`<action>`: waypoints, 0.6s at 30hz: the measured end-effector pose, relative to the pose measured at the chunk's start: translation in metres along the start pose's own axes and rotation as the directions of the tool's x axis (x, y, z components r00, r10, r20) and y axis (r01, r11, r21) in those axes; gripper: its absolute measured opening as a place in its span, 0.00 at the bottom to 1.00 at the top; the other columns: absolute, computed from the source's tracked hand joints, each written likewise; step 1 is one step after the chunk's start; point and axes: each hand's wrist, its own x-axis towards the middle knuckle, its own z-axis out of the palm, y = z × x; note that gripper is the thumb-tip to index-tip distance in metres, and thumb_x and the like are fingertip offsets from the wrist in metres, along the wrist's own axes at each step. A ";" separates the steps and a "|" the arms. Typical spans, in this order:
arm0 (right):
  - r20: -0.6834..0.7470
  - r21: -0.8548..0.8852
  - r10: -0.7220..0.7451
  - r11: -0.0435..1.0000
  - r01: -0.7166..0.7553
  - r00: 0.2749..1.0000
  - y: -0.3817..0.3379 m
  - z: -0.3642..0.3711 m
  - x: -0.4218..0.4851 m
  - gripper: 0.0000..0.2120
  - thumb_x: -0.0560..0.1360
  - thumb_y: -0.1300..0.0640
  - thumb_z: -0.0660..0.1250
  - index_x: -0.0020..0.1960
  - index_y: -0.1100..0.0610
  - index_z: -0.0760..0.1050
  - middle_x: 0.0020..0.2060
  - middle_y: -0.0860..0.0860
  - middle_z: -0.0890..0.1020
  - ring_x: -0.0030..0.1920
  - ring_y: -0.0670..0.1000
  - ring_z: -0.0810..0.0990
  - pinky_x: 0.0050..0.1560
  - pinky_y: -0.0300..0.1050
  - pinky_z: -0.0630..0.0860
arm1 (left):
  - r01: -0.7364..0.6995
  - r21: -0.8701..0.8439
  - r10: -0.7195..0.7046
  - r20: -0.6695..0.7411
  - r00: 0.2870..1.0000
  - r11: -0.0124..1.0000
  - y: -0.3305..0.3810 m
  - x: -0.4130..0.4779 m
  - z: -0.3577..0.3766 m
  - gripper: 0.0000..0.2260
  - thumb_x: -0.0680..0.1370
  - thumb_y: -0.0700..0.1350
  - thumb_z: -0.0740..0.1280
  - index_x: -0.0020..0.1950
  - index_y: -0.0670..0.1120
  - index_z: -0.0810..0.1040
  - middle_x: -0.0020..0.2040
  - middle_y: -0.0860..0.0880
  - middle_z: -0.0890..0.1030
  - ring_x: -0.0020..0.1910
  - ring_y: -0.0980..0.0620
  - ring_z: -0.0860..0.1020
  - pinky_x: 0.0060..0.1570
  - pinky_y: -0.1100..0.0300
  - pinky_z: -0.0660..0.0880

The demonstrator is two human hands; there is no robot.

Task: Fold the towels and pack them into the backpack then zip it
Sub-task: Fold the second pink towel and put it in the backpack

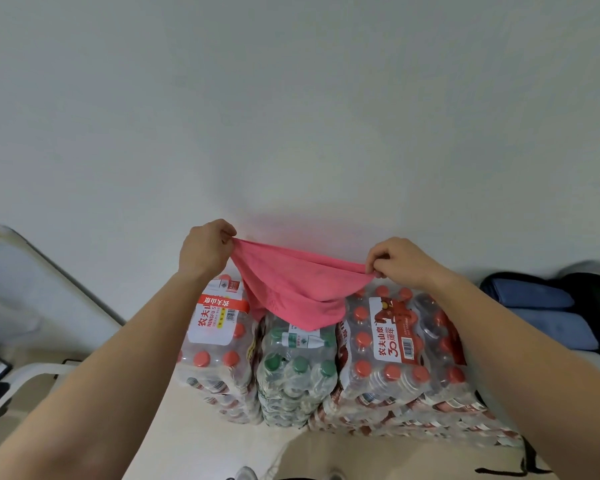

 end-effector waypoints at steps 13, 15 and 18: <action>-0.151 -0.022 -0.066 0.998 0.064 0.986 0.006 0.005 -0.002 0.09 0.71 0.57 0.77 0.37 0.54 0.77 0.34 0.46 0.81 0.36 0.43 0.79 0.39 0.36 0.73 | -0.054 0.043 0.053 0.018 0.998 0.998 0.004 -0.007 -0.008 0.13 0.78 0.38 0.63 0.55 0.50 0.83 0.51 0.51 0.85 0.50 0.50 0.82 0.52 0.53 0.80; -0.188 -0.010 -0.048 0.999 0.047 0.981 0.006 0.003 -0.001 0.08 0.70 0.58 0.77 0.38 0.54 0.78 0.35 0.46 0.82 0.38 0.44 0.81 0.41 0.38 0.76 | -0.062 0.042 0.061 0.020 0.998 0.997 0.004 -0.008 -0.009 0.12 0.77 0.39 0.63 0.55 0.51 0.83 0.50 0.52 0.85 0.50 0.50 0.82 0.50 0.54 0.80; -0.219 0.001 -0.030 1.000 0.030 0.975 0.007 0.002 0.001 0.08 0.70 0.60 0.77 0.38 0.55 0.78 0.36 0.48 0.82 0.39 0.47 0.81 0.43 0.43 0.78 | -0.067 0.026 0.066 0.018 0.998 0.997 0.006 -0.009 -0.011 0.12 0.77 0.38 0.63 0.54 0.50 0.82 0.50 0.52 0.85 0.49 0.50 0.81 0.50 0.53 0.80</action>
